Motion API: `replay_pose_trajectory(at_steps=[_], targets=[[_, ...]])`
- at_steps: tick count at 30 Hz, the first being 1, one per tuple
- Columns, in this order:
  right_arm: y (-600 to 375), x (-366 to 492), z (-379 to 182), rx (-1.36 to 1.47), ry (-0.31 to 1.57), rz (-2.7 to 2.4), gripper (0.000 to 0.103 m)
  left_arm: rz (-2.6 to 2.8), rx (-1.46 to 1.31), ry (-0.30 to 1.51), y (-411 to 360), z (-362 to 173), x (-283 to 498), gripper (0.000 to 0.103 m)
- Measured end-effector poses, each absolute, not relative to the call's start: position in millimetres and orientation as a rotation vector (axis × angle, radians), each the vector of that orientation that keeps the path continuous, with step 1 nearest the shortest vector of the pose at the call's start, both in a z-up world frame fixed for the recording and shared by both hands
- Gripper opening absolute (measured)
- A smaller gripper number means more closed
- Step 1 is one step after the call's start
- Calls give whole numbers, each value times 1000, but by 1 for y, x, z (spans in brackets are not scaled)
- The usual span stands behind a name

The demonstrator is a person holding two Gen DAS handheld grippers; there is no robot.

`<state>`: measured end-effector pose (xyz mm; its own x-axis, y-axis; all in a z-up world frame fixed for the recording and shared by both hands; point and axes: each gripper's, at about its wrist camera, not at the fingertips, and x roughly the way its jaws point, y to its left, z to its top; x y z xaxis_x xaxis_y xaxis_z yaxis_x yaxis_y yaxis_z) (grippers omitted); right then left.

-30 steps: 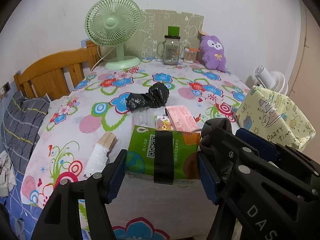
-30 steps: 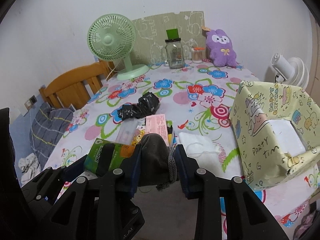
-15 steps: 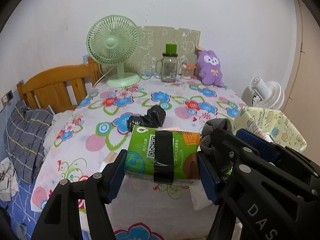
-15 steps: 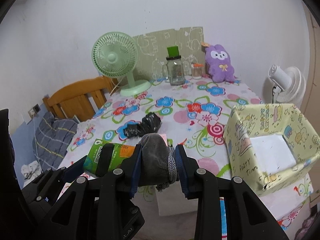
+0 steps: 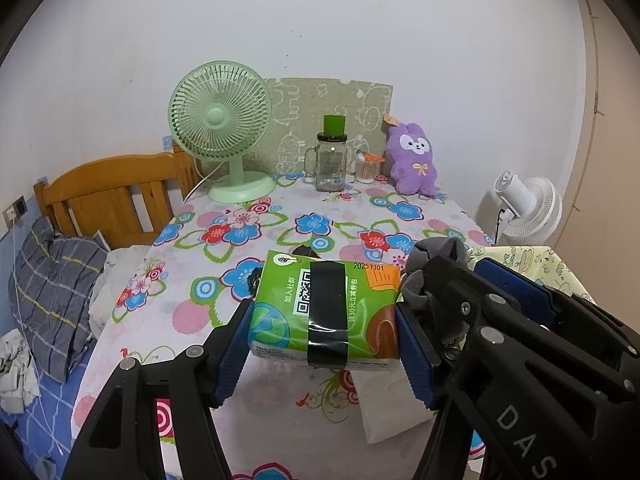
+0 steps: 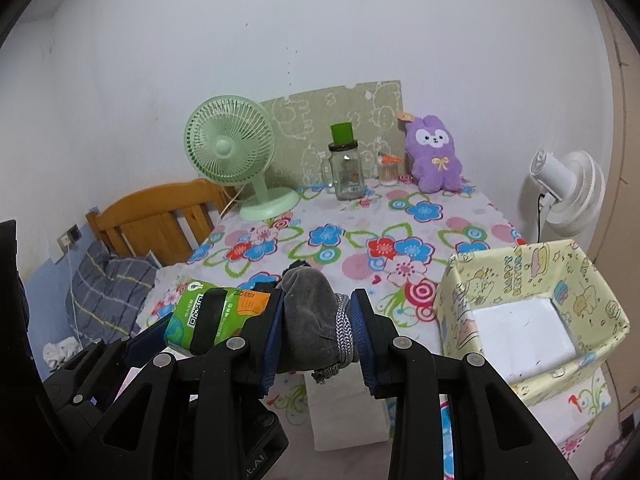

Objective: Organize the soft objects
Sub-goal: 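Carry the grey sock and green tissue pack with both grippers to the gift box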

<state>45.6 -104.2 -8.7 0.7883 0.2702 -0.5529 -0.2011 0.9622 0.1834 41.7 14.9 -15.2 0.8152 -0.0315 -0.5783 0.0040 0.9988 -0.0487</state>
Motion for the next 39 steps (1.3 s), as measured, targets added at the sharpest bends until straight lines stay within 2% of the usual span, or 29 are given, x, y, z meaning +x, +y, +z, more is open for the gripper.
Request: replay_pose_trajectory(at_steps=[24, 39], targets=[[-167, 65, 15, 135, 570, 199, 36, -49, -32, 566, -49, 10, 58, 69], [-219, 80, 12, 133, 555, 116, 36, -138, -28, 573, -99, 4, 80, 69]])
